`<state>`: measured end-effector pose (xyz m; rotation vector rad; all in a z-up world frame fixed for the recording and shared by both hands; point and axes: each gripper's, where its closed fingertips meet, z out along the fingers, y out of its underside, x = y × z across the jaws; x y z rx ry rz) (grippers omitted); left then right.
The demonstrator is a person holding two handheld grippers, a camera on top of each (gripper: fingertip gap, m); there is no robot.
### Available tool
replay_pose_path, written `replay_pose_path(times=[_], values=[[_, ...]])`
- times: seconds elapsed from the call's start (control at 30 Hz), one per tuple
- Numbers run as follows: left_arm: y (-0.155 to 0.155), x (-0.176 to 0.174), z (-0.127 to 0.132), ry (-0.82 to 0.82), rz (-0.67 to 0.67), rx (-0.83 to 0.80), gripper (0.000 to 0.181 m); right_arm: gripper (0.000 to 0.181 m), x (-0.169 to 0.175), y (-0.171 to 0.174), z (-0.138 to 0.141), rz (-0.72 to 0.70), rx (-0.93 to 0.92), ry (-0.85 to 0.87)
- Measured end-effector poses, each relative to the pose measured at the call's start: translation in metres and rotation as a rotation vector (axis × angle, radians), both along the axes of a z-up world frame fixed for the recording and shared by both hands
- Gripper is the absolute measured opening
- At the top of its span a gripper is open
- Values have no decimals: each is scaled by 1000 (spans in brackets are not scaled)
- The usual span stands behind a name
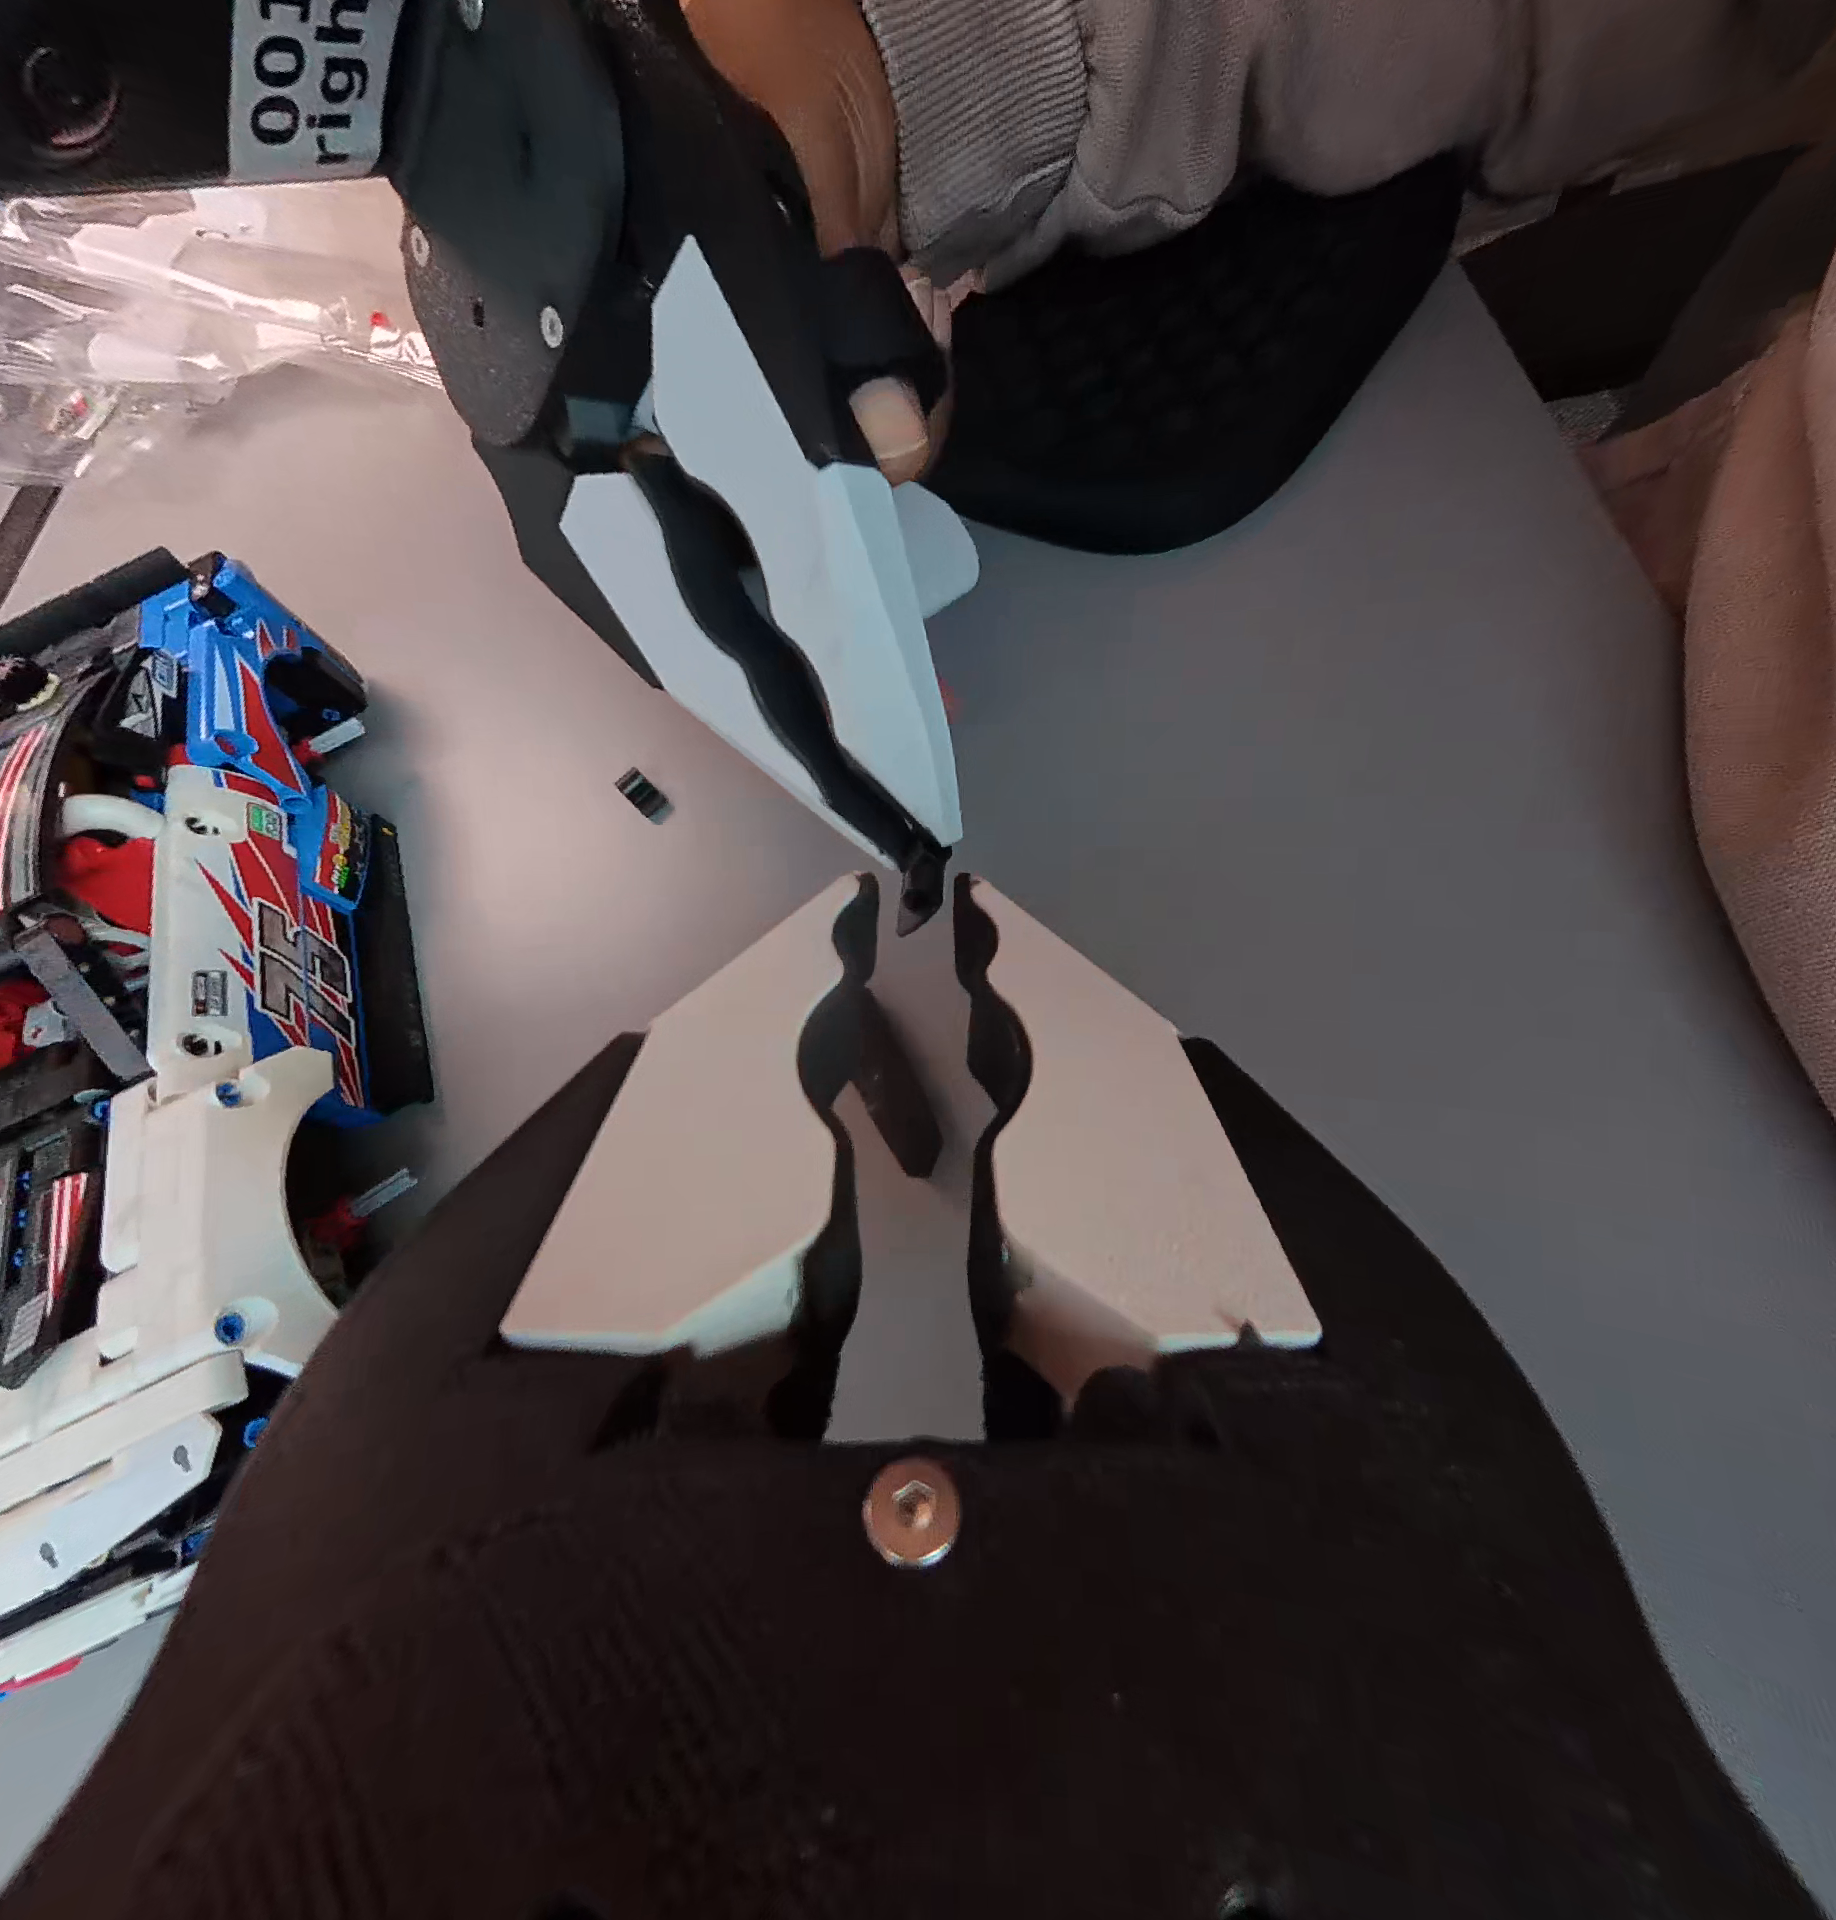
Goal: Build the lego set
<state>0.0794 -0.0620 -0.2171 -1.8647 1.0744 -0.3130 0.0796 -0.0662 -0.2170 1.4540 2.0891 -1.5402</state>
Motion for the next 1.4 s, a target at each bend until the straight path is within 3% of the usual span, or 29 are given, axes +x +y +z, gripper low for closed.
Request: replay_pose_path(times=[0.17,0.3,0.4,0.63,0.7,0.83,0.93,1.13,1.27,1.4], values=[[2,-1,9,-139,34,-72,6,7,-5,4,15,1,12,151],[6,-7,35,-545,58,-249,5,17,-11,9,39,-7,148,458],[9,-12,47,-781,69,-370,5,15,-17,9,48,-48,197,562],[11,-12,50,-917,68,-445,5,4,-22,13,51,-88,219,587],[13,-15,44,-849,98,-429,8,4,-22,19,48,-98,218,545],[13,-32,-3,-408,237,-388,27,5,-25,45,45,-178,195,470],[10,-40,-30,-234,301,-434,29,4,-25,57,44,-218,178,455],[7,-38,-42,20,306,-355,28,5,-24,58,31,-204,220,430],[4,-30,-42,71,283,-339,13,5,-23,56,26,-190,223,418],[5,-29,-42,39,265,-353,12,5,-20,54,20,-165,237,397]])
